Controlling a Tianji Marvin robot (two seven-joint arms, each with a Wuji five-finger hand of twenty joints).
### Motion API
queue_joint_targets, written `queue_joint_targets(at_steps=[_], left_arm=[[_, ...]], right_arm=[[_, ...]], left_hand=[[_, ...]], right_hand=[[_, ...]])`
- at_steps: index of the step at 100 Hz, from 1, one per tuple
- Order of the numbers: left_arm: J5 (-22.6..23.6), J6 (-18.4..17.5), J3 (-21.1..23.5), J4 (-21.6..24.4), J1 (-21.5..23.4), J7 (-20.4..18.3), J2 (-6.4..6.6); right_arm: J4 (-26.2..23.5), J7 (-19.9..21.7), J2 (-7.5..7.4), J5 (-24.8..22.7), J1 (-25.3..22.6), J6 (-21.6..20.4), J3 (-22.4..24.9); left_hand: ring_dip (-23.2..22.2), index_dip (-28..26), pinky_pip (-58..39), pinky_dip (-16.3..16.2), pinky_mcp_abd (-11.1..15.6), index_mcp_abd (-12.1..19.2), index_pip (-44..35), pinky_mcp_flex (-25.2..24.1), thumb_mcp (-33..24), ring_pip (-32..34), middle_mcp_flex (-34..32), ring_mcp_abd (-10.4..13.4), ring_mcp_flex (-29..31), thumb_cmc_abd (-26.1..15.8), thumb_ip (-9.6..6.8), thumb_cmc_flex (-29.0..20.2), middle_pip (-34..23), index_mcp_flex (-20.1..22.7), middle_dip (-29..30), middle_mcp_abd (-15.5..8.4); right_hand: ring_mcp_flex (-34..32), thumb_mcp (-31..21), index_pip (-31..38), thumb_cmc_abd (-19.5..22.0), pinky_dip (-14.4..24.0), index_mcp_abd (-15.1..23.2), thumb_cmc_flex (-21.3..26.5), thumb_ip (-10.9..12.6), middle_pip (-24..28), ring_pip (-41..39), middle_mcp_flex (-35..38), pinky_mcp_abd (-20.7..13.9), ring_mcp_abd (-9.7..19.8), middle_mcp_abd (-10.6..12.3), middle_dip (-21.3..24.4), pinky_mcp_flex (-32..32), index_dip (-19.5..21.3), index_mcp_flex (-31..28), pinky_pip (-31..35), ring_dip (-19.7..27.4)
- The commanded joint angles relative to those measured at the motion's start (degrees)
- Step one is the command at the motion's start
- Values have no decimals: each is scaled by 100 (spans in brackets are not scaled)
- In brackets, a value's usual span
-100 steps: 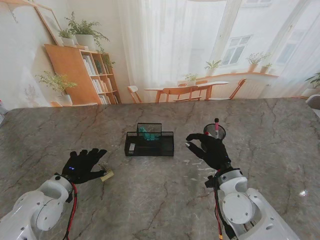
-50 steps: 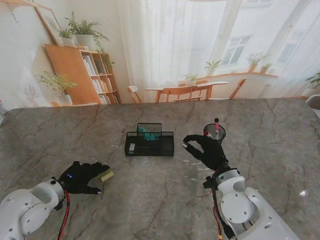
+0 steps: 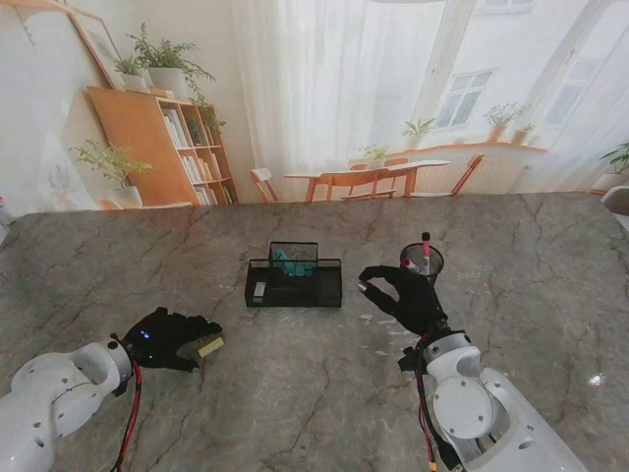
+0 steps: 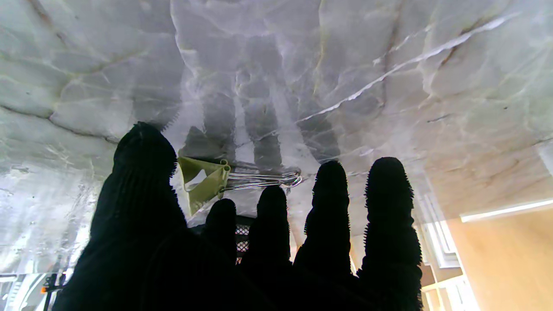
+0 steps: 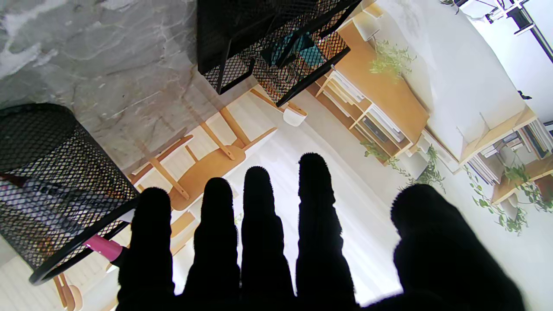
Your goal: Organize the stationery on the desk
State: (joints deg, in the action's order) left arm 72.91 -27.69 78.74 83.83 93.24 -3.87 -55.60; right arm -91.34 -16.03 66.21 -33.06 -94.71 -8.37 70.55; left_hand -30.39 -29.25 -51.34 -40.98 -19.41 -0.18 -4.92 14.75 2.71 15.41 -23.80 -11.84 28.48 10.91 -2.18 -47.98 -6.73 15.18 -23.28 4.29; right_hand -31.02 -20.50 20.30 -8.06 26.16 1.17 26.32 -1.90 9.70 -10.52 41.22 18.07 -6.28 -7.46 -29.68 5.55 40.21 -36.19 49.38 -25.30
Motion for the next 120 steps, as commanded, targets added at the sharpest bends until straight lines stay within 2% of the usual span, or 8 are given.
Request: queue_joint_targets(at_steps=[1, 25, 50, 58, 66, 81, 103, 120], left_arm=[[-14, -65, -95, -120, -44, -39, -24], [27, -101, -320, -376, -259, 76, 8], [-99, -64, -472, -555, -334, 98, 6], [-178, -39, -505, -613, -349, 129, -4], [-241, -26, -534, -666, -365, 190, -14], [-252, -64, -538, -754, -376, 425, -23], [-276, -113, -493, -831, -364, 713, -44], [-368, -125, -395, -782, -300, 867, -85]], right_arm=[[23, 87, -10, 9, 1, 5, -11], [4, 57, -6, -10, -16, 27, 4], [-17, 49, -6, -17, -33, 44, 17], [-22, 56, -6, -14, -36, 50, 18], [-24, 57, -6, -13, -38, 51, 19], [-34, 53, -6, -13, -48, 58, 27], [-50, 37, -1, -10, -63, 76, 33], [-57, 30, 0, -13, -69, 84, 39]], left_hand=[[-240, -107, -281, -264, 136, 176, -98, 119, -173, 276, -179, 355, 330, 127, 384, -524, -106, 160, -234, -127], [-1074, -1058, -864, -503, 787, 355, -1096, 846, -195, 941, -854, 722, 967, 221, 382, -1105, -1012, 991, -1276, -254], [-1429, -2179, -1208, -518, 1174, 393, -2641, 1400, -240, 1372, -1333, 961, 1529, 635, 435, -1602, -1795, 1323, -1525, -283], [-1542, -2086, -1346, -404, 1354, 390, -3496, 1640, -256, 1563, -1759, 1051, 1773, 860, 419, -1866, -1870, 1393, -2725, -280], [-1670, -1872, -1485, -349, 1514, 344, -4085, 1927, -283, 1857, -2301, 1081, 2070, 902, 403, -2021, -1714, 1554, -3145, -291], [-1563, -1213, -1535, -147, 1734, 322, -4229, 2445, -391, 1916, -2946, 1118, 2475, 956, 365, -2370, -1047, 1869, -3326, -193], [-1583, -716, -1423, -57, 1826, 313, -4322, 2832, -429, 1734, -3310, 1103, 2870, 970, 349, -2530, -972, 2252, -3149, -128], [-1769, -570, -1400, -234, 1831, 222, -4722, 2797, -590, 1929, -3296, 1087, 2840, 1025, 278, -2437, -1135, 2128, -3330, -75]], right_hand=[[-4, 171, 35, 163, 145, 22, 59, 8, 63, 37, -84, -131, 65, 26, -73, -107, 68, -22, 4, -63], [-11, 176, 36, 167, 147, 21, 59, 9, 65, 31, -83, -135, 59, 21, -74, -106, 70, -25, 4, -64], [-2, 179, 35, 168, 149, 22, 63, 9, 66, 31, -81, -141, 66, 22, -75, -107, 71, -22, 6, -63], [-8, 179, 37, 174, 150, 17, 66, 9, 67, 28, -79, -140, 73, 16, -76, -108, 72, -26, 7, -64], [-8, 181, 35, 177, 150, 23, 66, 9, 67, 26, -78, -140, 67, 22, -77, -109, 72, -20, 7, -65], [-6, 185, 37, 178, 151, 16, 68, 10, 69, 26, -77, -140, 62, 23, -78, -106, 74, -22, 9, -65], [-10, 190, 38, 181, 151, 22, 72, 10, 67, 22, -79, -142, 67, 14, -79, -109, 75, -24, 9, -67], [-4, 192, 40, 188, 153, 22, 79, 10, 70, 22, -76, -143, 70, 15, -80, -104, 76, -23, 16, -67]])
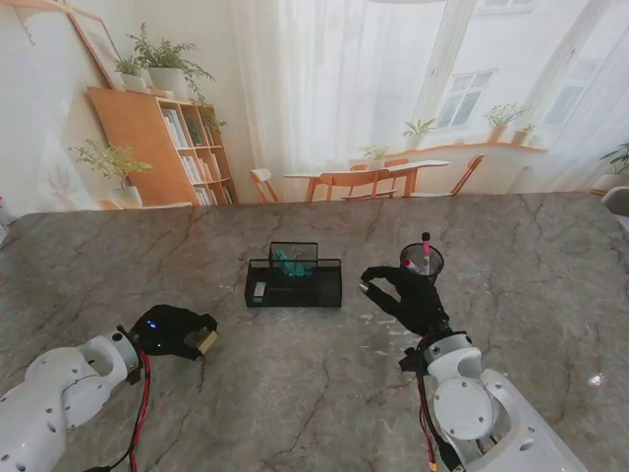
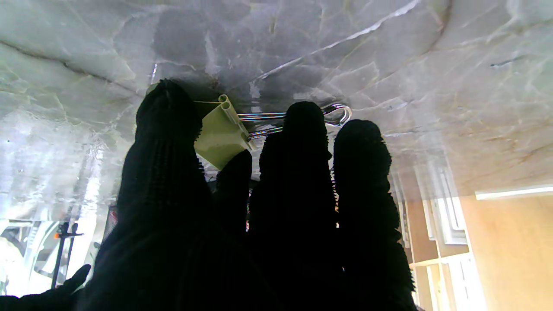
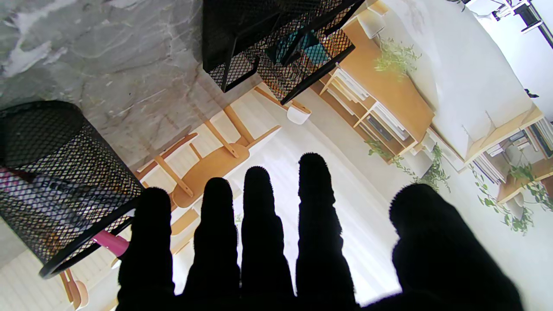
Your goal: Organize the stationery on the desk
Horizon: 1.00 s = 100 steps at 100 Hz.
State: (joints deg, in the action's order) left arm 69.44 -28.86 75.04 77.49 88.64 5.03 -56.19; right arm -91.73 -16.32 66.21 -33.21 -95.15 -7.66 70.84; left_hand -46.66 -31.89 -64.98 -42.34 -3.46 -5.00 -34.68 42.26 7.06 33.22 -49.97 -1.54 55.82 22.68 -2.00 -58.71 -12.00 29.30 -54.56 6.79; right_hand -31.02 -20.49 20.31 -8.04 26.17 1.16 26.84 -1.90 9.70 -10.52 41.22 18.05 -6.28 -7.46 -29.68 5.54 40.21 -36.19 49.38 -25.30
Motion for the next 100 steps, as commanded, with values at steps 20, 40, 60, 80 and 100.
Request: queue_joint_targets(at_steps=[20, 40, 60, 80, 100], left_arm=[[-87, 0, 122, -37, 265, 142, -72], [-145, 31, 303, 132, 408, 310, -122], [-119, 20, 512, 363, 567, 502, -161], [-118, -19, 654, 590, 663, 587, -193], [-232, -137, 646, 817, 524, 562, -235]], right_arm=[[-29, 37, 3, -3, -38, 20, 22], [-36, 39, 3, -2, -43, 30, 25], [-35, 50, 2, 2, -42, 29, 24], [-34, 43, 4, 8, -42, 28, 22], [-22, 47, 9, 47, -28, 10, 6]], left_hand=[[-277, -351, -75, -226, 244, 654, -1847, -35, -1151, 260, -636, 59, 43, -100, 248, -1307, -713, 682, -292, -296], [-315, -374, -111, -279, 235, 635, -1849, -75, -1188, 295, -623, 53, 19, -99, 259, -1289, -735, 662, -300, -288], [-344, -391, -150, -314, 238, 621, -1847, -84, -1207, 332, -622, 50, 17, -81, 268, -1289, -750, 668, -301, -273], [-362, -399, -177, -332, 232, 610, -1833, -90, -1220, 359, -619, 56, 8, -80, 274, -1283, -759, 664, -298, -265], [-374, -414, -192, -341, 237, 604, -1818, -97, -1235, 383, -610, 51, -3, -81, 275, -1284, -762, 662, -294, -263]], right_hand=[[-7, 199, 37, 193, 151, 23, 36, 9, 71, 18, -72, -144, 74, 12, -82, -105, 75, -21, 17, -67], [-10, 209, 40, 196, 150, 17, 43, 9, 70, 13, -74, -146, 70, 24, -82, -105, 76, -29, 20, -67], [-4, 217, 38, 199, 148, 16, 45, 10, 69, 14, -77, -144, 74, 20, -82, -106, 76, -25, 22, -66], [-4, 222, 37, 200, 147, 17, 51, 11, 72, 13, -70, -145, 69, 21, -83, -103, 76, -22, 24, -65], [-5, 226, 38, 200, 146, 30, 51, 11, 70, 15, -74, -143, 74, 18, -82, -101, 75, -29, 25, -64]])
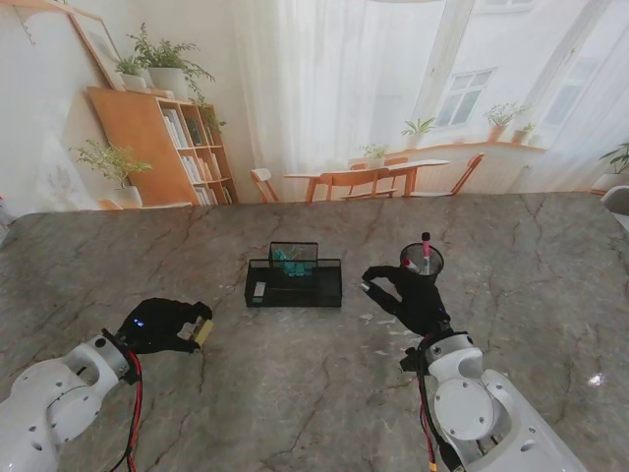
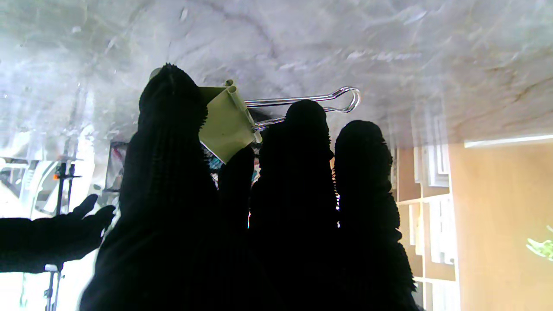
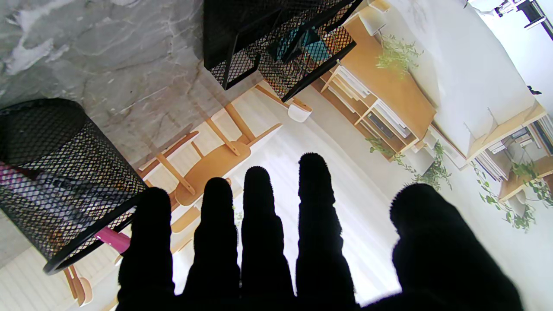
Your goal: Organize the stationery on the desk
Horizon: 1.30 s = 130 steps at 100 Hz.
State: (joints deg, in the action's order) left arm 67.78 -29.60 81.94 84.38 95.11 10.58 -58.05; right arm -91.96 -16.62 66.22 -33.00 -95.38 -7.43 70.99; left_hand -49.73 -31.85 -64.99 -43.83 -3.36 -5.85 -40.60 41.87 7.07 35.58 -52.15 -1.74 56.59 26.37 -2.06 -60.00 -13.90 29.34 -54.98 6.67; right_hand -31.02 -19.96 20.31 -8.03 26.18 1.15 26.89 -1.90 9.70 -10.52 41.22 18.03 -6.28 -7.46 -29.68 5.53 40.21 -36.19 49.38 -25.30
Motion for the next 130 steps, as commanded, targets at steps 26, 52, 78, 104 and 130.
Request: queue_joint_targets(at_steps=[26, 52, 78, 104, 130], left_arm=[[-400, -231, -388, 236, -659, -130, -111], [-802, -312, -1028, 30, -1439, -289, -172], [-1090, -473, -1968, -647, -2512, -257, -236], [-1241, -616, -3055, -1599, -3608, 135, -355], [-1507, -838, -4235, -2696, -4584, 689, -586]], right_arm=[[12, 31, 26, 86, 3, -23, -15], [-12, -103, 51, 88, -58, -49, 70], [-32, -234, 77, 99, -128, -81, 172], [-40, -335, 96, 100, -179, -86, 248], [-43, -389, 109, 114, -200, -59, 287]], left_hand=[[-67, -437, -195, -195, 247, 707, -1214, -53, -1232, 190, -389, 92, -110, -457, 289, -1140, -581, 659, -252, -270], [-46, -448, -181, -188, 263, 716, -1200, -55, -1244, 212, -370, 101, -129, -483, 285, -1145, -579, 642, -252, -274], [-36, -476, -136, -187, 283, 713, -1206, -141, -1228, 220, -282, 110, -227, -522, 292, -1146, -582, 564, -282, -288], [-53, -478, -86, -195, 335, 726, -1230, -250, -1205, 250, -172, 110, -344, -584, 286, -1181, -591, 482, -310, -310], [-93, -453, -23, -220, 348, 731, -1287, -501, -1164, 324, -31, 91, -567, -657, 276, -1222, -620, 381, -353, -318]], right_hand=[[-8, 174, 36, 198, 142, 32, 47, 11, 69, 15, -71, -145, 73, 28, -81, -100, 74, -21, 22, -64], [-7, 175, 40, 197, 142, 26, 49, 11, 71, 19, -64, -138, 77, 27, -80, -96, 74, -33, 22, -62], [-16, 180, 41, 199, 140, 31, 49, 10, 71, 18, -60, -140, 71, 21, -79, -99, 72, -41, 21, -63], [-13, 187, 39, 207, 138, 26, 51, 8, 71, 23, -51, -138, 53, 20, -78, -96, 68, -45, 22, -62], [-19, 195, 42, 222, 137, 16, 61, 9, 69, 25, -48, -135, 63, 13, -76, -95, 66, -60, 21, -63]])
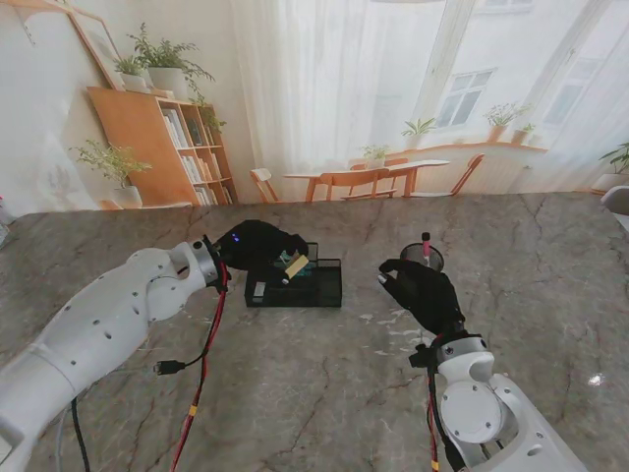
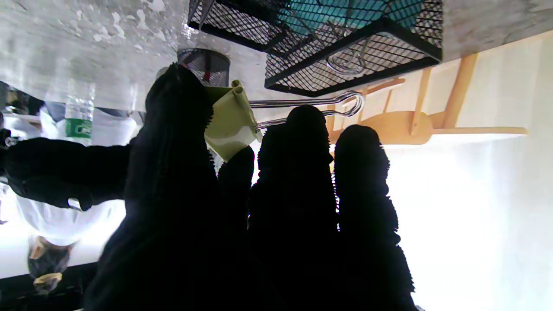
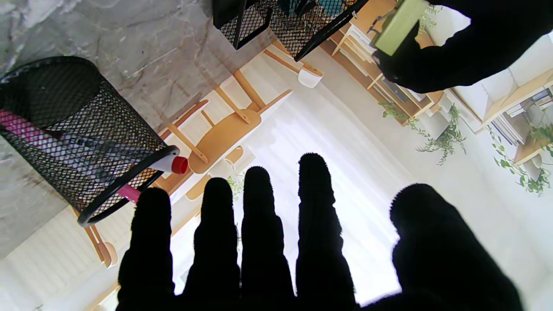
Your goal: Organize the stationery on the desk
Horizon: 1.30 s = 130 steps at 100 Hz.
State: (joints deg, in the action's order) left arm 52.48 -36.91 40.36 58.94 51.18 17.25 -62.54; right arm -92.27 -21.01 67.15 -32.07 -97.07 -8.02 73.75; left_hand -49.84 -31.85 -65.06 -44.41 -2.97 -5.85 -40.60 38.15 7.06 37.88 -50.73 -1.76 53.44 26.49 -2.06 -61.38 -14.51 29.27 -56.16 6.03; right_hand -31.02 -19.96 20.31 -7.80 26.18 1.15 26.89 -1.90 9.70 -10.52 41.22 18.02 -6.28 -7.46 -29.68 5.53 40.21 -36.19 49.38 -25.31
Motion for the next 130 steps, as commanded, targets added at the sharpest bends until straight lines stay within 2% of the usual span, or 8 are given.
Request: queue_joint_targets(at_steps=[1, 22, 39, 46, 70, 104, 121, 130], left_arm=[[27, -123, -133, -199, -234, 62, -146], [91, -295, -1194, -1148, -1099, 855, -394], [-172, -520, -2092, -2109, -1746, 1311, -798], [-223, -563, -2223, -2231, -1863, 1310, -867], [-479, -793, -2924, -3074, -2277, 1535, -1264], [-927, -1054, -3739, -4093, -2519, 1779, -1757], [-1158, -1122, -3937, -4385, -2554, 1735, -1910], [-1222, -1119, -3904, -4395, -2544, 1611, -1916]], right_arm=[[-14, 48, 17, 20, -32, 2, 11], [-45, 1, 25, 2, -62, 56, 30], [-53, -6, 26, 0, -72, 77, 40], [-55, -11, 29, 5, -76, 92, 45], [-70, -16, 33, 19, -90, 130, 65], [-71, -18, 35, 36, -98, 135, 87], [-70, -18, 35, 32, -101, 140, 98], [-71, -26, 36, 30, -105, 143, 103]], left_hand=[[-91, -448, -28, -175, 301, 734, -1302, -147, -1154, 123, -160, 94, -268, -674, 273, -1087, -569, 378, -240, -255], [-78, -418, -6, -189, 349, 717, -1358, -296, -1099, 198, -25, 113, -427, -766, 271, -1133, -608, 256, -273, -278], [-54, -395, 4, -180, 354, 746, -1389, -364, -1068, 222, 20, 116, -487, -788, 263, -1142, -610, 224, -256, -304], [-43, -388, 29, -167, 355, 761, -1399, -394, -1059, 214, 43, 124, -515, -805, 261, -1146, -604, 204, -246, -332], [-59, -379, 168, -96, 320, 836, -1417, -537, -1022, 117, 150, 133, -626, -865, 272, -1197, -553, 135, -199, -414], [-84, -361, 255, -34, 308, 863, -1355, -611, -968, -35, 241, 164, -676, -955, 299, -1257, -483, 59, -146, -452], [-87, -342, 348, 26, 260, 863, -1258, -669, -997, -180, 288, 171, -700, -986, 341, -1259, -415, 30, -107, -466], [-94, -349, 359, 42, 261, 882, -1242, -664, -984, -215, 278, 176, -692, -1000, 353, -1259, -405, 42, -103, -477]], right_hand=[[-21, 196, 39, 197, 137, 19, 62, 9, 69, 25, -48, -134, 63, 5, -76, -95, 65, -51, 22, -63], [-20, 205, 42, 202, 136, 18, 65, 9, 69, 29, -44, -136, 64, 4, -76, -97, 63, -64, 20, -62], [-24, 211, 32, 205, 135, 23, 66, 10, 68, 29, -45, -135, 70, 6, -76, -97, 58, -44, 20, -64], [-23, 212, 39, 208, 136, 22, 67, 10, 67, 30, -48, -132, 69, 16, -75, -96, 59, -56, 21, -64], [-24, 220, 37, 218, 133, 18, 66, 10, 67, 32, -43, -138, 60, 10, -75, -101, 56, -55, 16, -65], [-24, 231, 32, 226, 133, 30, 67, 10, 64, 39, -45, -137, 58, 5, -73, -100, 50, -52, 13, -65], [-25, 235, 39, 225, 133, 11, 70, 11, 64, 40, -45, -140, 62, 8, -73, -99, 51, -65, 11, -66], [-27, 236, 36, 229, 132, 17, 71, 11, 65, 40, -41, -138, 61, 9, -73, -103, 49, -59, 8, -67]])
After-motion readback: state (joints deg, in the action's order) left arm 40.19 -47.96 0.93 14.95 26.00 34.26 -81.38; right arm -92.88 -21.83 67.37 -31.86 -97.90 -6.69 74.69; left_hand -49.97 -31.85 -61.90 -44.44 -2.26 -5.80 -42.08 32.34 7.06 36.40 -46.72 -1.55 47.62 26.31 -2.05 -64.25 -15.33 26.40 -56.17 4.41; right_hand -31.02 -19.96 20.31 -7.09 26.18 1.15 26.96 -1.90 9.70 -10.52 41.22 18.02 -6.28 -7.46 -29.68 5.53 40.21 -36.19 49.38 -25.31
